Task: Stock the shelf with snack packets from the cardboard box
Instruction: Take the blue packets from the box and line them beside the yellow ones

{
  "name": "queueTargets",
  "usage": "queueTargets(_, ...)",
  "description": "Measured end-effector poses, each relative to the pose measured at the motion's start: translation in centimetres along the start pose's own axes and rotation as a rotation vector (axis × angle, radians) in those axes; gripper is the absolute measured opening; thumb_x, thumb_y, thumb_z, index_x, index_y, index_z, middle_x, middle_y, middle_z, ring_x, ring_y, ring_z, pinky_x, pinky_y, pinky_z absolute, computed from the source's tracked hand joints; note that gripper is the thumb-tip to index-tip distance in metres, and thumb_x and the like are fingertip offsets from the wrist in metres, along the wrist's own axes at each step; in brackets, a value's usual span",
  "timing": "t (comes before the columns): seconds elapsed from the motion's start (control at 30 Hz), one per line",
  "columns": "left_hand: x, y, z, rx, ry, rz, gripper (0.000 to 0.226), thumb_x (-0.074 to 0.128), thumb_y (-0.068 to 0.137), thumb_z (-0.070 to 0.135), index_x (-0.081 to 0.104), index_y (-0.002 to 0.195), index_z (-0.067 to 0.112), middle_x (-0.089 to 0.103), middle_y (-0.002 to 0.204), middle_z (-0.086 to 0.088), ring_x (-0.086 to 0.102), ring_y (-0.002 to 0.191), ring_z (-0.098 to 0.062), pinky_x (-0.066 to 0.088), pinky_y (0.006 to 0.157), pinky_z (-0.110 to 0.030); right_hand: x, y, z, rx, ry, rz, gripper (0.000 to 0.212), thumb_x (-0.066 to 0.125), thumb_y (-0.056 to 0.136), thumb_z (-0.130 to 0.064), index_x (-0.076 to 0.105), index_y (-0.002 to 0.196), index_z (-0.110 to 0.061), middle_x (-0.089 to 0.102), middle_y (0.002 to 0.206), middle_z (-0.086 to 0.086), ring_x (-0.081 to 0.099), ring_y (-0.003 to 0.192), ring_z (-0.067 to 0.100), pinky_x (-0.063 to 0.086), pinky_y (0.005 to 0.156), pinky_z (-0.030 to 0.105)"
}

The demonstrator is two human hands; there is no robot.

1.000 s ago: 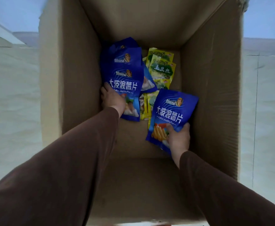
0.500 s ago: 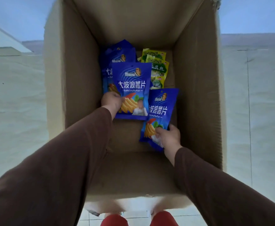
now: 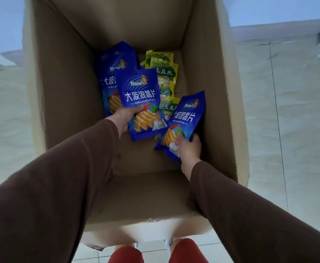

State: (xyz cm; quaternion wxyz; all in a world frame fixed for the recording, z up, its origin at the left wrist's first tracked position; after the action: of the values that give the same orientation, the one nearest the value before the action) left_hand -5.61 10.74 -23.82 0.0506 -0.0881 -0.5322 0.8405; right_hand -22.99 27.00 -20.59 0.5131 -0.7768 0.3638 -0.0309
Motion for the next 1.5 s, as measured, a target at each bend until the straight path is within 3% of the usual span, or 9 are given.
queueTargets(0.13,-0.4,-0.2,-0.7,0.036,0.021,0.006,0.029,0.077,0.087,0.015,0.065,0.113,0.012,0.07,0.12,-0.012,0.069,0.084,-0.021,0.056,0.071,-0.034,0.8,0.5,0.0,0.023,0.022,0.007,0.066,0.082,0.082,-0.021,0.05,0.14,-0.017,0.065,0.114,0.001,0.062,0.092,0.017,0.052,0.078,0.035)
queueTargets(0.43,-4.4,-10.2,3.7,0.161,0.0,0.119,0.036,0.079,0.084,0.011,0.065,0.118,0.008,0.072,0.107,-0.009,0.071,0.084,-0.021,0.057,0.065,-0.03,-2.2,-6.7,-5.5,-0.051,-0.016,-0.102,0.008,0.066,0.095,-0.018,0.068,0.102,-0.014,0.067,0.082,-0.001,0.062,0.072,0.012,0.045,0.05,0.012)
queueTargets(0.6,-3.9,-23.3,10.9,0.243,-0.004,0.084,0.031,0.079,0.085,0.014,0.068,0.113,0.009,0.075,0.107,-0.012,0.074,0.093,-0.029,0.06,0.085,-0.043,-9.7,-17.6,-13.7,-0.113,0.033,-0.129,0.015,0.065,0.086,-0.025,0.066,0.102,-0.023,0.069,0.087,0.001,0.064,0.073,0.014,0.054,0.065,0.026)
queueTargets(0.67,-2.4,-29.9,14.5,0.314,0.022,0.044,0.031,0.078,0.086,0.015,0.068,0.114,0.006,0.075,0.102,-0.012,0.072,0.086,-0.028,0.059,0.085,-0.043,-14.0,-22.3,-17.6,-0.19,0.073,-0.124,0.01,0.063,0.085,-0.032,0.067,0.092,-0.025,0.072,0.081,-0.002,0.069,0.072,0.013,0.06,0.075,0.038)
queueTargets(0.8,2.4,-44.1,20.8,0.482,0.112,-0.054,0.019,0.077,0.088,0.016,0.069,0.105,0.012,0.075,0.093,-0.009,0.071,0.079,-0.024,0.058,0.076,-0.04,-24.2,-32.9,-24.9,-0.334,0.209,-0.111,0.016,0.065,0.093,-0.011,0.063,0.088,-0.026,0.068,0.081,-0.005,0.067,0.071,0.009,0.055,0.062,0.019)
queueTargets(1.03,14.5,-68.6,25.0,0.736,0.208,-0.303,0.022,0.079,0.087,0.023,0.068,0.105,0.019,0.075,0.098,-0.005,0.071,0.083,-0.021,0.059,0.074,-0.032,-46.3,-50.3,-30.1,-0.491,0.343,0.13,0.013,0.075,0.088,-0.029,0.065,0.093,-0.022,0.067,0.079,-0.006,0.061,0.073,0.011,0.046,0.065,0.024)
queueTargets(1.2,25.5,-83.5,23.9,0.84,0.298,-0.561,0.016,0.077,0.088,0.023,0.07,0.098,0.014,0.072,0.109,-0.024,0.069,0.091,-0.039,0.055,0.093,-0.056,-62.7,-59.7,-28.8,-0.578,0.359,0.308,0.017,0.072,0.091,-0.03,0.059,0.08,-0.026,0.066,0.082,-0.003,0.063,0.076,0.017,0.051,0.069,0.023)
queueTargets(1.33,35.3,-93.1,20.4,0.914,0.349,-0.738,0.021,0.08,0.081,0.02,0.073,0.098,0.011,0.074,0.1,-0.019,0.069,0.09,-0.033,0.055,0.093,-0.051,-74.8,-65.2,-24.8,-0.653,0.488,0.42,0.015,0.077,0.088,-0.022,0.063,0.085,-0.028,0.071,0.093,0.003,0.066,0.085,0.023,0.056,0.088,0.045)
queueTargets(1.5,48.7,-103.1,13.5,0.994,0.391,-0.869,0.019,0.073,0.088,0.007,0.07,0.107,0.008,0.072,0.104,-0.015,0.068,0.085,-0.026,0.057,0.085,-0.041,-89.4,-68.0,-18.5,-0.687,0.698,0.596,0.013,0.08,0.086,-0.019,0.067,0.086,-0.02,0.07,0.082,0.003,0.063,0.076,0.019,0.052,0.073,0.033)
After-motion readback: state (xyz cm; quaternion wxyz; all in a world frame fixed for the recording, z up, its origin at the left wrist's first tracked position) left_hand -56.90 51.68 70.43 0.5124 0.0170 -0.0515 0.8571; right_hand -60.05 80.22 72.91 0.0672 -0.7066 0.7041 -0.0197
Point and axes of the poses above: each hand's wrist, its own y-axis towards the middle knuckle, its own x-axis out of the palm, z = x × y, the point moved 5 cm from there along y, towards the middle knuckle
